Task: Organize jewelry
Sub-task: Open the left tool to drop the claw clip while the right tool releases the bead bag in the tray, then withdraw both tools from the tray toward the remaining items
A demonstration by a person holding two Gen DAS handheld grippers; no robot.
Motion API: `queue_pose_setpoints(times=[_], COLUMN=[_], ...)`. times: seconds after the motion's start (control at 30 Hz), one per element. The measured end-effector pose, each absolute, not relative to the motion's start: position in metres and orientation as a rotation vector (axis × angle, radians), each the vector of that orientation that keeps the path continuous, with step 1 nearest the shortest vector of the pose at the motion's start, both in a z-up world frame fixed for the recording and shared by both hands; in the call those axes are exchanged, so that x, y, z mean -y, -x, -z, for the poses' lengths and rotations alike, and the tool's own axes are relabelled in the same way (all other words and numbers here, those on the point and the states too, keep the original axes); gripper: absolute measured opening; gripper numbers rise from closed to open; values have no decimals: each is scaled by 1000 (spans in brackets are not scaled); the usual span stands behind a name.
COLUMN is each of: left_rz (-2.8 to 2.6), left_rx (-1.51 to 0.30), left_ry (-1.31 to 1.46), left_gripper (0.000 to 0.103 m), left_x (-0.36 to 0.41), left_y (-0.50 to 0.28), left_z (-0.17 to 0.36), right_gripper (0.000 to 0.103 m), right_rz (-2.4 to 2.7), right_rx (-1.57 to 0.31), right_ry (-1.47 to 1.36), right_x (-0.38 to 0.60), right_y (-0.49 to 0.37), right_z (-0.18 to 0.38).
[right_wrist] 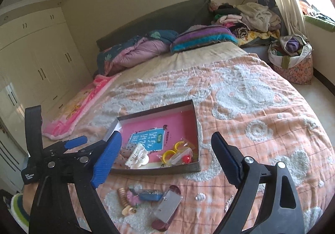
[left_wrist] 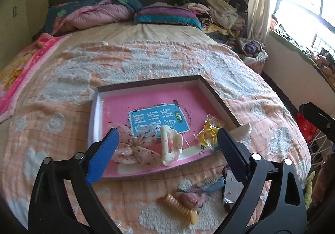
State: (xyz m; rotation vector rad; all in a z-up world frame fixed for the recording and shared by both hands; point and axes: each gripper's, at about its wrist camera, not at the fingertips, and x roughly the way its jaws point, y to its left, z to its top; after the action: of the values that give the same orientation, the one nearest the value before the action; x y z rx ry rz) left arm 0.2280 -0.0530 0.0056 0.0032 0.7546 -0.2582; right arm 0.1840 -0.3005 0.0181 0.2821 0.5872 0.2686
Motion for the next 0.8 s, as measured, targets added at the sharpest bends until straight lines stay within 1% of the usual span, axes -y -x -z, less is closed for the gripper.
queue_pose_setpoints(times=[0.13,0.67,0.8], left_rz=[242,213,206], left_rx=[-725,-657,-658], left_ry=[-4,-22,-28], left_gripper=[93,93,93], left_x=[49,33,28], left_y=[-214,-161,-149], left_z=[-16,-43,-40], right_gripper=[86,87,89], right_rz=[-271,-299,-312], right_rx=[-563,-501,-506], right_ry=[-271,-233,-231], right_x=[299,293,292], right_y=[-171,-120,-111], right_z=[-31,-63,-63])
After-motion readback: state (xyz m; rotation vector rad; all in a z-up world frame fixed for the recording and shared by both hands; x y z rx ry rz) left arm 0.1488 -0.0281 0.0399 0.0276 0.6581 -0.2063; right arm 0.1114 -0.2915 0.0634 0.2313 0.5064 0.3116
